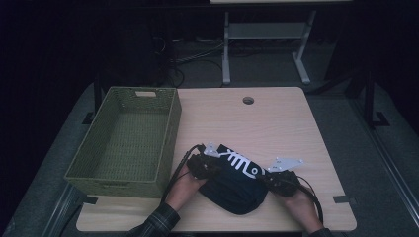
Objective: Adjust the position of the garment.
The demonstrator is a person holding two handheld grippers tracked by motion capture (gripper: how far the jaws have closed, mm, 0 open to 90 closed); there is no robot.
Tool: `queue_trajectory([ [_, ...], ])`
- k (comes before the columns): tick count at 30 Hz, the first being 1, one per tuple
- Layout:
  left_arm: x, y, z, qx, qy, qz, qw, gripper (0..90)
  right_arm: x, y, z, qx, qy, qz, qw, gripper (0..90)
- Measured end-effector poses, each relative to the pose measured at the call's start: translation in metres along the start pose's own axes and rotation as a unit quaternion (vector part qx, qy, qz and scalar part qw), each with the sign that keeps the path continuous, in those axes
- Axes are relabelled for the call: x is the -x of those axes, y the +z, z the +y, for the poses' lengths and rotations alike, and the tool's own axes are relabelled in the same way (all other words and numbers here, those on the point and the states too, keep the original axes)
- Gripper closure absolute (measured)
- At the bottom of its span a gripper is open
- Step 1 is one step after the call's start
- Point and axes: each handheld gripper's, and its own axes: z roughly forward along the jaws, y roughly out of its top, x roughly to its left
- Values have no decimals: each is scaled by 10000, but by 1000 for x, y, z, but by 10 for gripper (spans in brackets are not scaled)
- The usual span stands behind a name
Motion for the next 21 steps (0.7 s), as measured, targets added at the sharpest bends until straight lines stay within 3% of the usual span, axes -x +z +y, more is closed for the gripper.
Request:
queue_trajectory([
  [3, 0, -1, 2, 31, -16, -4, 10000, 900, -2, -1, 0, 26, 42, -5, 10000, 900],
  [4, 0, -2, 2, 66, -50, -33, 10000, 900, -2, -2, 0, 58, -46, -30, 10000, 897],
  [7, -3, -11, 3, 298, -235, -184, 9991, 900, -2, -10, 2, 186, -52, -35, 9998, 793],
  [15, -7, -30, 9, 611, -410, -169, 9971, 658, 5, -42, -6, 593, 162, -166, 9980, 587],
  [21, -15, -31, 8, 724, -563, -67, 9958, 463, 17, -56, -20, 654, 465, -582, 9951, 367],
])
